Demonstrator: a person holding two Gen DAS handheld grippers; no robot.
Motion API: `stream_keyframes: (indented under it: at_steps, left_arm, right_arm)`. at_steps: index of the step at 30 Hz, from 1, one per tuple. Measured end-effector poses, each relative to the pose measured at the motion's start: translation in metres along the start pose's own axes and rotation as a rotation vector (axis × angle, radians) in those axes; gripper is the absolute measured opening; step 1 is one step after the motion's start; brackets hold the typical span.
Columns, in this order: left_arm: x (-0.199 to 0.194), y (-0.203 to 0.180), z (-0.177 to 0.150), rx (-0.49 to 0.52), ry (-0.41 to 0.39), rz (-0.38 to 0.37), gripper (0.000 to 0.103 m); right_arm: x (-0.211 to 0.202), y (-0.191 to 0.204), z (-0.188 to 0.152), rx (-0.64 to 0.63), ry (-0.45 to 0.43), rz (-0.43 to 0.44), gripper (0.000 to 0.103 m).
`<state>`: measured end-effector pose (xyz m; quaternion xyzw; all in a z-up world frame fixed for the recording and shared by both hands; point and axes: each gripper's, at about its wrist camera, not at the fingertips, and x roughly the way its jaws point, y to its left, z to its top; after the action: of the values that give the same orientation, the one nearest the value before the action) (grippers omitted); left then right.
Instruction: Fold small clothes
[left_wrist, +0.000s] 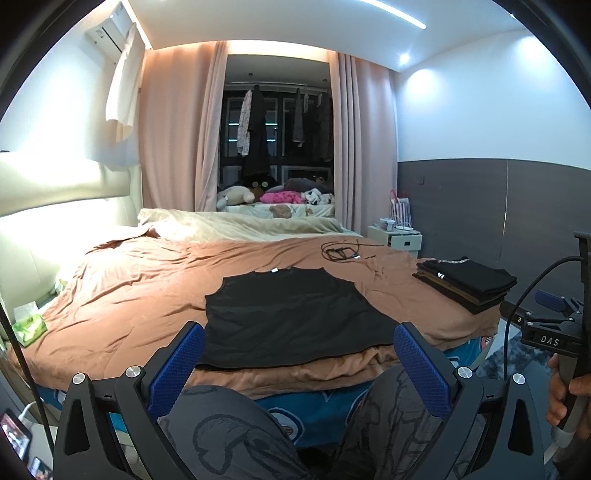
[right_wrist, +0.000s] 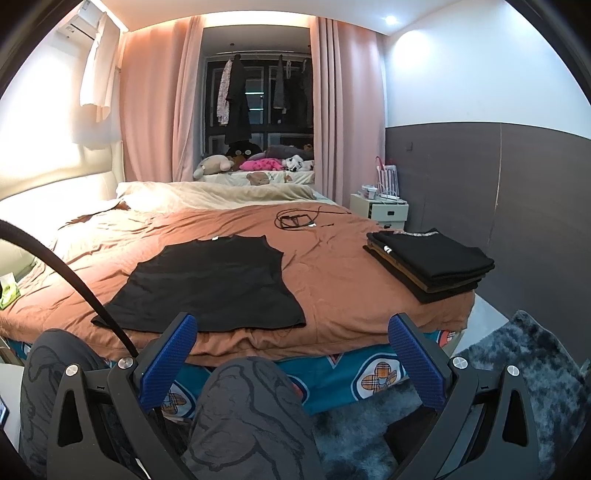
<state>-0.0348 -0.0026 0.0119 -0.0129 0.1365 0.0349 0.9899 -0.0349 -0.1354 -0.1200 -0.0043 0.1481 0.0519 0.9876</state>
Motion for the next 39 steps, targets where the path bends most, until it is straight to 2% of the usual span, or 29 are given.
stream_keyframes:
  at_steps: [10,17,28,39]
  left_arm:
    - [-0.002,-0.005,-0.001,0.014,-0.006,0.006,0.103]
    - [0.006,0.002,0.002,-0.005,0.001,-0.051,0.103]
    - [0.049,0.017,0.004,-0.036,0.037,-0.070,0.103]
    - [0.116,0.043,-0.005,-0.056,0.106,-0.009,0.103]
  right_arm:
    - [-0.002,-0.003,0.000,0.000,-0.011,-0.007,0.103]
    - [0.009,-0.009,-0.001,0.003,-0.013,0.018,0.103]
    - [0.050,-0.013,0.005,-0.001,0.041,0.064,0.103]
    - [0.113,-0.014,0.020,0.027,0.127,0.088,0.103]
